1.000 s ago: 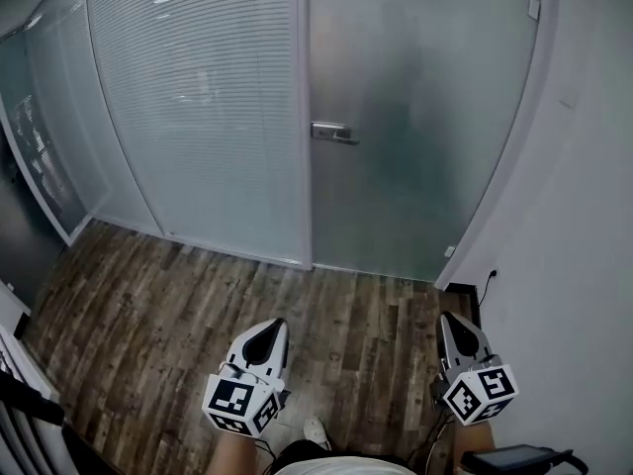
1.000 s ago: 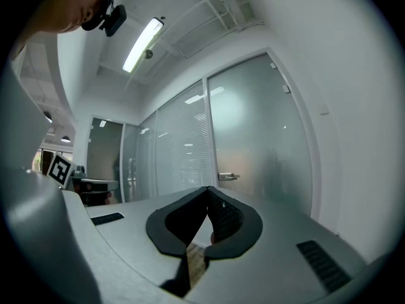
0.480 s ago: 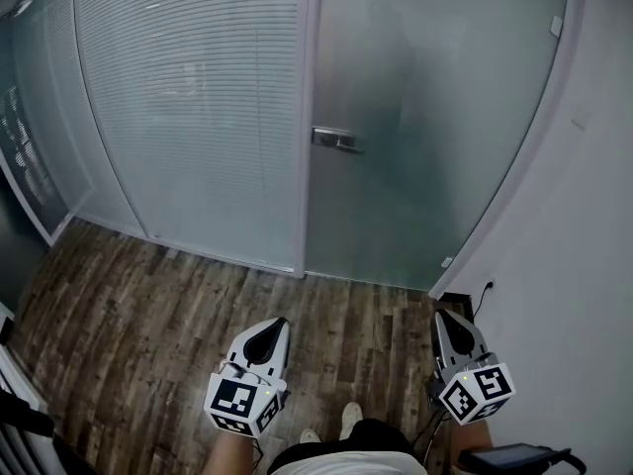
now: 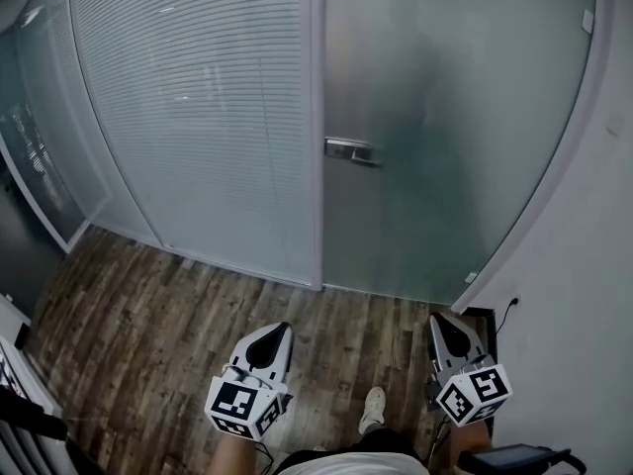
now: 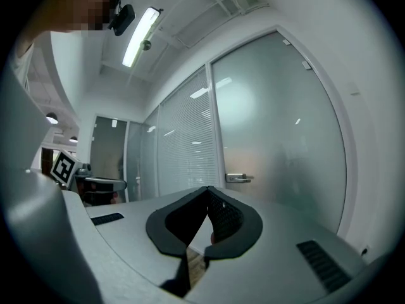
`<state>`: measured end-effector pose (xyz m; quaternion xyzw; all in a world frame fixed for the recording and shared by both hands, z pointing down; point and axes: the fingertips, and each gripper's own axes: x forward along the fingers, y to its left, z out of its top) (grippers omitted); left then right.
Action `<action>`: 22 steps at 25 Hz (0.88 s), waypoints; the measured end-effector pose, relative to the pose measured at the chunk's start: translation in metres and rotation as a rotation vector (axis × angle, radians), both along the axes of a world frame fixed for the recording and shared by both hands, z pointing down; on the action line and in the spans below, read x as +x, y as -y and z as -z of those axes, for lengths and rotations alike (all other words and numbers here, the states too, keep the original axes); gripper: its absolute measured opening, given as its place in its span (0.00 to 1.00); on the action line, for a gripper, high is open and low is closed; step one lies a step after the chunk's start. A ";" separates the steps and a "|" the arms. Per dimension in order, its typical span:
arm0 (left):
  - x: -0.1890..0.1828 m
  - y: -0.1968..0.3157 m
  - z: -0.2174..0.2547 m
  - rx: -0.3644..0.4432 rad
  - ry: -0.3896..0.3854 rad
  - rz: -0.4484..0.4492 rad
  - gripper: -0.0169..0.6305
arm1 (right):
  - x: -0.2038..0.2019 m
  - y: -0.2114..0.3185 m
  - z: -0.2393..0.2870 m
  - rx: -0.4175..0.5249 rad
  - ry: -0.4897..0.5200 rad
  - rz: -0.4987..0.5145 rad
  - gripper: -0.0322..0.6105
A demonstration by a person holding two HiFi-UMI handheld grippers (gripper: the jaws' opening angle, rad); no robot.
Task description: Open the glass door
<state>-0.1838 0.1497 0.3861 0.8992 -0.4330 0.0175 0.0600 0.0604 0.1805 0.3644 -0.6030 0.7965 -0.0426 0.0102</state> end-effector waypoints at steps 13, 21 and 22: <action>0.111 0.144 0.062 0.013 -0.039 0.081 0.03 | 0.116 0.157 0.041 -0.024 0.012 0.064 0.05; 0.158 0.192 0.043 0.001 -0.003 0.113 0.03 | 0.155 0.222 0.017 -0.018 0.064 0.119 0.05; 0.161 0.199 0.041 0.000 0.002 0.115 0.03 | 0.157 0.229 0.012 -0.023 0.066 0.126 0.05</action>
